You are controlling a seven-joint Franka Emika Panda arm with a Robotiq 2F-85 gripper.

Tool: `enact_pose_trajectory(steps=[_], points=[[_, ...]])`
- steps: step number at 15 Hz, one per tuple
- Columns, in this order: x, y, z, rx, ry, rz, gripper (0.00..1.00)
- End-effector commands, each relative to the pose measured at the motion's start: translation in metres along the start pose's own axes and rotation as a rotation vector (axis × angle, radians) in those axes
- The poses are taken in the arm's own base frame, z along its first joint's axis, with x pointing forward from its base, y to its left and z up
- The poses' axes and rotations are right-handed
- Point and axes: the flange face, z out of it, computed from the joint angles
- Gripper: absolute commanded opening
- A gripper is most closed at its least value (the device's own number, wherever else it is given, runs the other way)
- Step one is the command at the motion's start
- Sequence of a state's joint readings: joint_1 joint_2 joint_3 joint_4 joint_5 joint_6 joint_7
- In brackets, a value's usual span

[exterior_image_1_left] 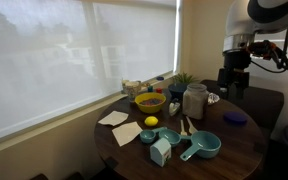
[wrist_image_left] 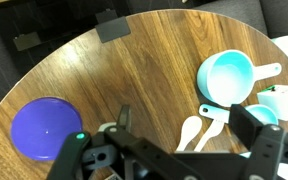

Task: Pick up a white plastic spoon on the right and put it in the sugar jar

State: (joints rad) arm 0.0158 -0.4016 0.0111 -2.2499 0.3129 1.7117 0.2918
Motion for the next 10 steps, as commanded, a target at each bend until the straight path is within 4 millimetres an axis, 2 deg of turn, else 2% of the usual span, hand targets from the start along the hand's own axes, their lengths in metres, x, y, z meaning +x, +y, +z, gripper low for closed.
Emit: enact_pose_trajectory(steps=[1,7,10], points=[[0.012,-0.016,0.022,-0.11,0.089,0.102,1.0],[0.026,-0.054,0.068,-0.226,0.29,0.279,1.0],[0.036,-0.062,0.085,-0.253,0.398,0.375,1.0]])
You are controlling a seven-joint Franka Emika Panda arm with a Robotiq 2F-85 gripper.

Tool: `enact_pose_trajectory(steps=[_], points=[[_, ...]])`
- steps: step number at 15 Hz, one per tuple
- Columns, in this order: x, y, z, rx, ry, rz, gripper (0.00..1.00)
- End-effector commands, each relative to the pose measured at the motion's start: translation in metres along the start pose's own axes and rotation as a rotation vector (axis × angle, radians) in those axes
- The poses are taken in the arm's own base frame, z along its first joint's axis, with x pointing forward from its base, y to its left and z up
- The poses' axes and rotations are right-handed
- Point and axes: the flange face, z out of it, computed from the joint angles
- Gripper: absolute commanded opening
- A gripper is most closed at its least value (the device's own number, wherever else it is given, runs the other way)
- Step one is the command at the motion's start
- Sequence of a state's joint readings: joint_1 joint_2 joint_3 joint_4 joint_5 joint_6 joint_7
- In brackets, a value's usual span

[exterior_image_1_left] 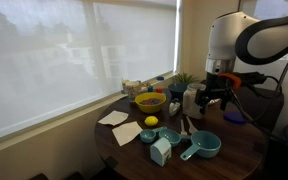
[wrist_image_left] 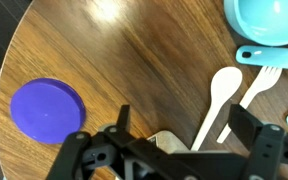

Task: Pick up a white plastic spoon on the right and put it in the sugar jar

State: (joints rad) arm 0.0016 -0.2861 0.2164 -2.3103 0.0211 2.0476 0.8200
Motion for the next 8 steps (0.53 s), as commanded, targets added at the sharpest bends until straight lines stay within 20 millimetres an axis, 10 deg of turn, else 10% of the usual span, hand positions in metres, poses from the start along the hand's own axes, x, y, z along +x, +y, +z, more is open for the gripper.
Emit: enact_pose_trajectory(steps=[1,8], points=[[0.006,-0.014,0.019,-0.037,0.124,0.135,1.0],[0.013,-0.023,0.045,-0.078,0.172,0.227,1.0]])
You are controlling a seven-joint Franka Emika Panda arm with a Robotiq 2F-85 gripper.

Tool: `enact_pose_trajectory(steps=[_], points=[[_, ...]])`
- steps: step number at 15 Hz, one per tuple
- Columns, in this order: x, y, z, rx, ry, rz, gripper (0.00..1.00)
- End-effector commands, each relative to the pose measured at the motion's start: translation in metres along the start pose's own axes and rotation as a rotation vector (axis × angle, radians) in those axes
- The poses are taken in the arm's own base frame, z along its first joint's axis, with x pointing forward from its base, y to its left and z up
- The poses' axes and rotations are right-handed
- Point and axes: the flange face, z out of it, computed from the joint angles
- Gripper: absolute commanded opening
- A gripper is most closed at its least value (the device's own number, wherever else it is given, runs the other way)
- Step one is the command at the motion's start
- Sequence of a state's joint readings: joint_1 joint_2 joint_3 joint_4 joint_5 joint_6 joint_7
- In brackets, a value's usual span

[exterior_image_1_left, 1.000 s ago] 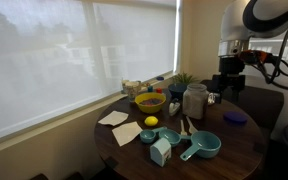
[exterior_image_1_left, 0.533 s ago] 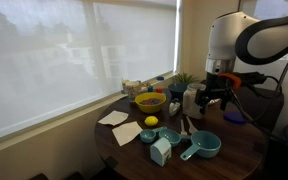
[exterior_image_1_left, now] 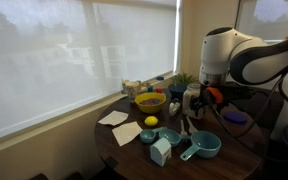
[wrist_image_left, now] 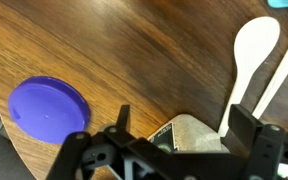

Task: Pick up a white plastic spoon on the right and put it in the sugar jar

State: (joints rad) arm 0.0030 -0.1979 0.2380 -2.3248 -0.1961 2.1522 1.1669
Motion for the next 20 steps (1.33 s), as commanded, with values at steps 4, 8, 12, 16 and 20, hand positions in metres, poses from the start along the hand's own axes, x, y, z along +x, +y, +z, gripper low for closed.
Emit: enact_pose_trajectory(steps=[4,8,12,16,20], points=[[0.002,-0.019,0.017,0.047,0.019,-0.001,0.97],[0.005,-0.029,0.028,0.075,0.018,-0.015,0.76],[0.005,-0.039,0.037,0.096,0.016,-0.026,0.62],[0.005,-0.046,0.039,0.116,0.017,-0.033,0.37],[0.005,-0.049,0.035,0.129,0.024,-0.037,0.56]])
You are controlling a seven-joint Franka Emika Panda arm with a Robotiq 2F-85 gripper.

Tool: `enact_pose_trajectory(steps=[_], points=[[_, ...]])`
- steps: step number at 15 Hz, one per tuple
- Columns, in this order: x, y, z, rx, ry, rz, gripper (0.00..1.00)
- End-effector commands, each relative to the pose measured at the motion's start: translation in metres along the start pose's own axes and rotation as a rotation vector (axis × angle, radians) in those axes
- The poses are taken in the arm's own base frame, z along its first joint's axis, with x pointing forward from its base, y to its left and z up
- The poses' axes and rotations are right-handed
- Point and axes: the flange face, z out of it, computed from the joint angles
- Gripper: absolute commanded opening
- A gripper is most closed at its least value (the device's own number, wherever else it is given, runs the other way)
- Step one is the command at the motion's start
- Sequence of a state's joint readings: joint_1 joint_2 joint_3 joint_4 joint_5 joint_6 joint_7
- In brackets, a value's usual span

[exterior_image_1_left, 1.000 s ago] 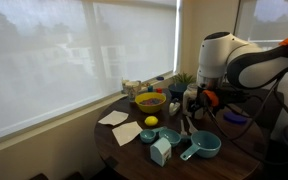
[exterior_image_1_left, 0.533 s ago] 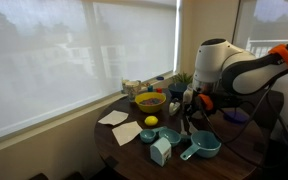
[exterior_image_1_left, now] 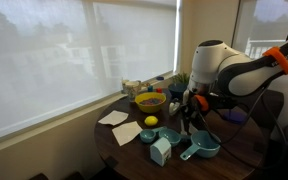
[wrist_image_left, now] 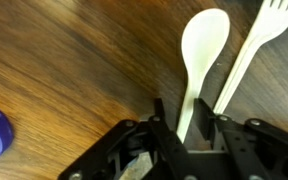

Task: Pick up a white plastic spoon on the right and put it in the sugar jar

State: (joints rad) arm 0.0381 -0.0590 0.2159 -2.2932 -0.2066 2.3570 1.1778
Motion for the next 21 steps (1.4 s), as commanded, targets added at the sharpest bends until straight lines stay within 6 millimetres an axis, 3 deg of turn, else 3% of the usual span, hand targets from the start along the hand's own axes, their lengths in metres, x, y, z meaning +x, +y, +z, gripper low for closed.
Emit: enact_pose_trajectory(steps=[1,2,6,8,9,16,21], points=[[0.003,-0.008,0.004,0.017,0.018,-0.013,0.64],[0.003,-0.008,0.003,0.02,0.019,-0.012,0.66],[0.002,-0.009,0.007,0.021,0.017,-0.013,0.93],[0.002,-0.009,0.009,0.019,0.017,-0.014,0.53],[0.002,-0.009,0.01,0.02,0.016,-0.014,0.52],[-0.001,-0.011,0.002,0.032,0.015,-0.013,0.03],[-0.009,-0.016,-0.027,0.053,0.03,-0.027,0.03]])
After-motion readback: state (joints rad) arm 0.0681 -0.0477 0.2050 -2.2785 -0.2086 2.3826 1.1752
